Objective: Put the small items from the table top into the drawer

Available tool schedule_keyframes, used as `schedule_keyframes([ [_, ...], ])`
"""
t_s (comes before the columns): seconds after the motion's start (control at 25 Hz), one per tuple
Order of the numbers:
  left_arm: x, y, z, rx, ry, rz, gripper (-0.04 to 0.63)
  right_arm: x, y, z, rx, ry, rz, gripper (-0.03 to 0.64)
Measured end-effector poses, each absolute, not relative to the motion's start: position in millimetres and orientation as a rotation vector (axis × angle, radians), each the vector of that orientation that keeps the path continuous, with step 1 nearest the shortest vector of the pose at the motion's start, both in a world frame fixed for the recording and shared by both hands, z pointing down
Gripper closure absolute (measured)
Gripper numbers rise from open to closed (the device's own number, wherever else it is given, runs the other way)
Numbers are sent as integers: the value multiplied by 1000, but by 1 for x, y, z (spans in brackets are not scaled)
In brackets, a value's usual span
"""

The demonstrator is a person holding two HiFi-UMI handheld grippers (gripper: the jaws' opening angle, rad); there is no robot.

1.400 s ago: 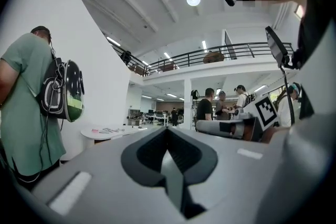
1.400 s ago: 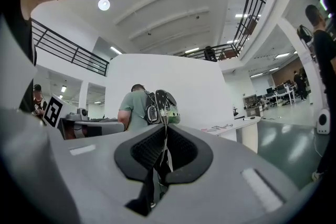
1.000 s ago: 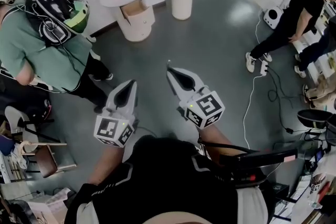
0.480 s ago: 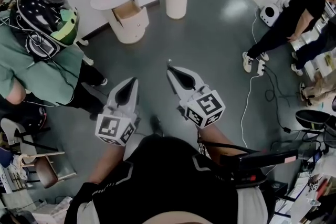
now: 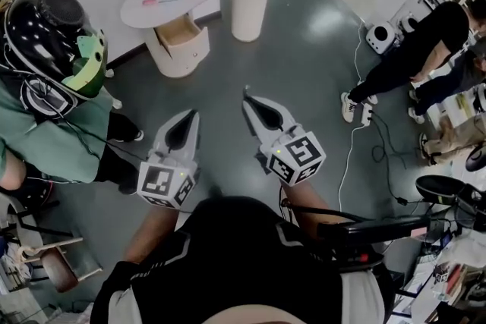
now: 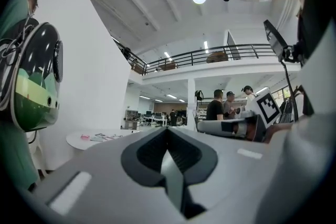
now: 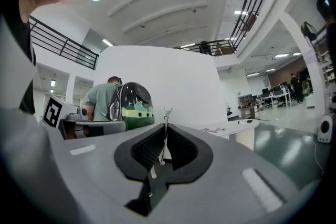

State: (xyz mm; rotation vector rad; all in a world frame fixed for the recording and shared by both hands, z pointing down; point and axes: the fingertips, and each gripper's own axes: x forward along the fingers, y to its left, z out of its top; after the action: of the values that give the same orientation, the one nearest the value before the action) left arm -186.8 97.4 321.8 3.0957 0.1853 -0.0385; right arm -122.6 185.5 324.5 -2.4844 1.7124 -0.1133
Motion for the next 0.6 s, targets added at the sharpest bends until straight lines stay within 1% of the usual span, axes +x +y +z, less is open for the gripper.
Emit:
schedule_keyframes([
  [0.24, -142, 53, 328, 3075, 209, -12, 595, -77, 142, 324, -2497, 1677, -124, 600],
  [0.6, -58, 36, 332, 3081, 166, 6, 595, 6, 117, 329, -2446, 1731, -134, 600],
])
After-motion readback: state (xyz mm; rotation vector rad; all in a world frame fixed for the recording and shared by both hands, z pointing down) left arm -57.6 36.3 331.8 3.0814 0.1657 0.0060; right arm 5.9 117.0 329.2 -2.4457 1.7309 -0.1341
